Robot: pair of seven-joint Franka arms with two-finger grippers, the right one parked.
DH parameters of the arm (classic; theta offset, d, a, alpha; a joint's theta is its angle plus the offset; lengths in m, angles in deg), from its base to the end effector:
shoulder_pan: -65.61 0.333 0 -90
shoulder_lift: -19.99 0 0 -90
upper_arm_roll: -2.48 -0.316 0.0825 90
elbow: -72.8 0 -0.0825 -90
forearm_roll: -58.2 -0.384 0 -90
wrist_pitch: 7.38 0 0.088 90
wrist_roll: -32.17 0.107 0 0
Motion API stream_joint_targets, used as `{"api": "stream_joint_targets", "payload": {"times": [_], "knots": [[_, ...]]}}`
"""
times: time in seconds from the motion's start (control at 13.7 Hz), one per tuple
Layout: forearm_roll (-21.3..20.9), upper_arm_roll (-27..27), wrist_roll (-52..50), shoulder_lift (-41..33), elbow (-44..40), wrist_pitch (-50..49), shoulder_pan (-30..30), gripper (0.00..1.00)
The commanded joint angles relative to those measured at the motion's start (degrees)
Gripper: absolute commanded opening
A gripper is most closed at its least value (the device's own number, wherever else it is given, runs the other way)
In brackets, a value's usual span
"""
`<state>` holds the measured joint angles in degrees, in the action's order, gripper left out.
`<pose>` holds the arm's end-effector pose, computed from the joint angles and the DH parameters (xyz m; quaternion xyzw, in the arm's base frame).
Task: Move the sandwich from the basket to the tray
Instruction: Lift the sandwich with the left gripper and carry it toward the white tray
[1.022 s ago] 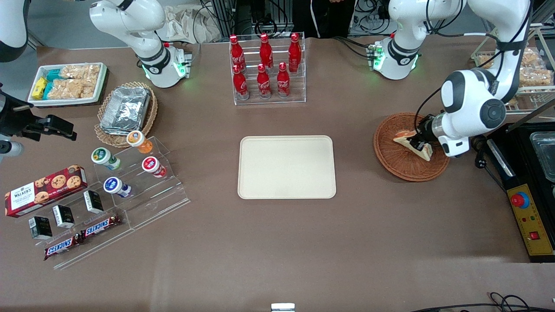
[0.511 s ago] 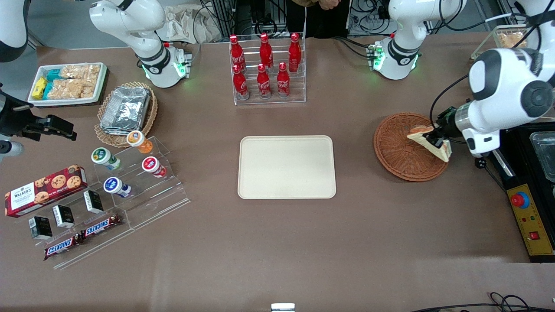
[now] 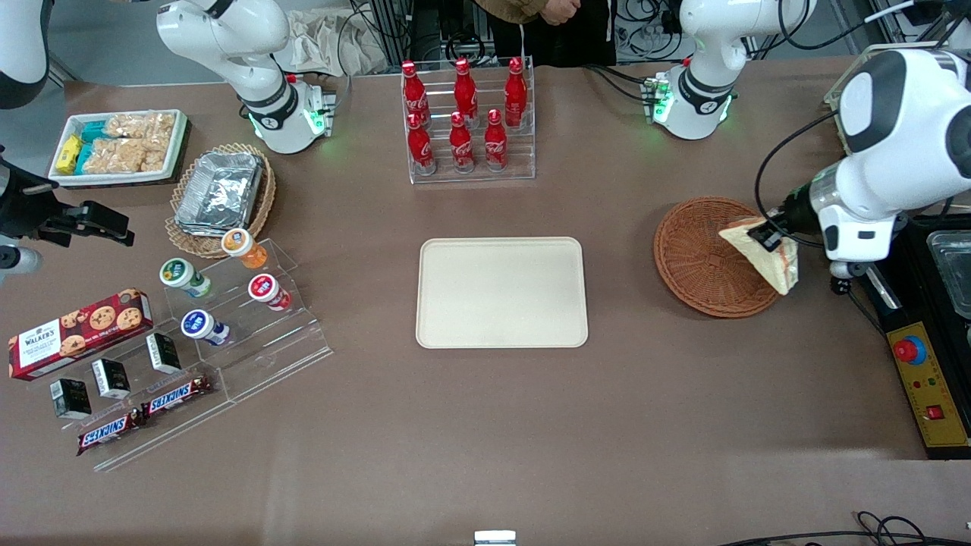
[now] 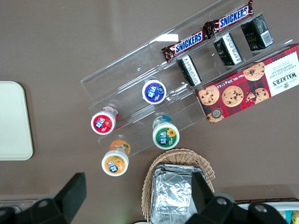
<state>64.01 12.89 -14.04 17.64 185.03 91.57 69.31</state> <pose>0.5202 -0.0716 0.4774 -0.9314 -0.3483 0.1056 0.0019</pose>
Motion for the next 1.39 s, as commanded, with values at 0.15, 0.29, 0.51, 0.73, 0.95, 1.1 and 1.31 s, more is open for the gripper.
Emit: {"api": "stream_joint_targets", "payload": {"times": [0.15, 0.29, 0.51, 0.73, 0.95, 1.1, 1.31], "knots": [[0.08, 7.42, 4.45, 3.57, -3.69, -0.43, -0.62, 0.3], [-0.18, 10.85, 4.45, 6.73, -5.96, 0.1, -0.71, 0.3], [-0.62, 13.59, 3.58, 11.74, -8.26, 2.29, -2.99, 0.3], [-0.88, 13.59, 3.31, 16.05, -8.26, 6.94, -6.77, 0.3], [-4.47, 13.59, 1.74, 21.49, -8.35, 10.64, -10.02, 0.3], [-6.93, 13.59, -0.64, 24.49, -8.43, 13.54, -12.39, 0.3], [-9.23, 13.5, -1.87, 27.92, -8.43, 16.01, -15.03, 0.31]]}}
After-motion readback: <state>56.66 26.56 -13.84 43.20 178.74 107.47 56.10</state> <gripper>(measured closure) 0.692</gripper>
